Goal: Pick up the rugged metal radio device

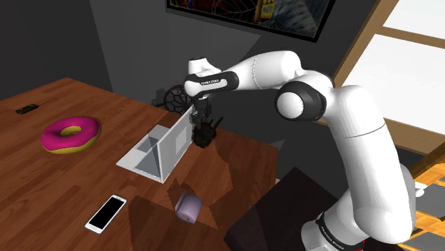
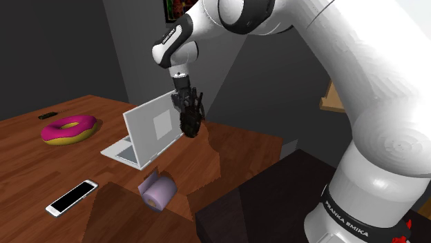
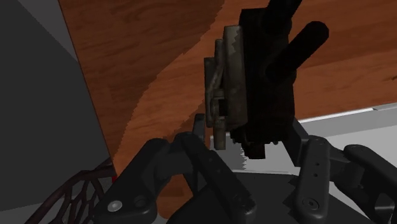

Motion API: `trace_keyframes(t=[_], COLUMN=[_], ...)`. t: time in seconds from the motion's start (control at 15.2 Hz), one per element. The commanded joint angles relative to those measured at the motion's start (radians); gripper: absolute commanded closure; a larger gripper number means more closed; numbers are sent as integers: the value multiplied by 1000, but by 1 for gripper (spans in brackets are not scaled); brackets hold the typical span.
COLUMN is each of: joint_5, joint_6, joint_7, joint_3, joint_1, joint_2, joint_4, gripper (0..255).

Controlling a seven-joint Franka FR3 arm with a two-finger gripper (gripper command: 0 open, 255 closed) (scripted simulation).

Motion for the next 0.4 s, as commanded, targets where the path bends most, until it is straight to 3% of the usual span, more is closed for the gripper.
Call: trace_keyframes(t=[0.0,0.33], joint_5=[0,0], joint_6=[-21,-50], joint_7=[-1,-3], joint_3=[0,0], joint_1=[0,0], joint_2=[-10,-30], joint_4=[12,22], gripper=[255,255])
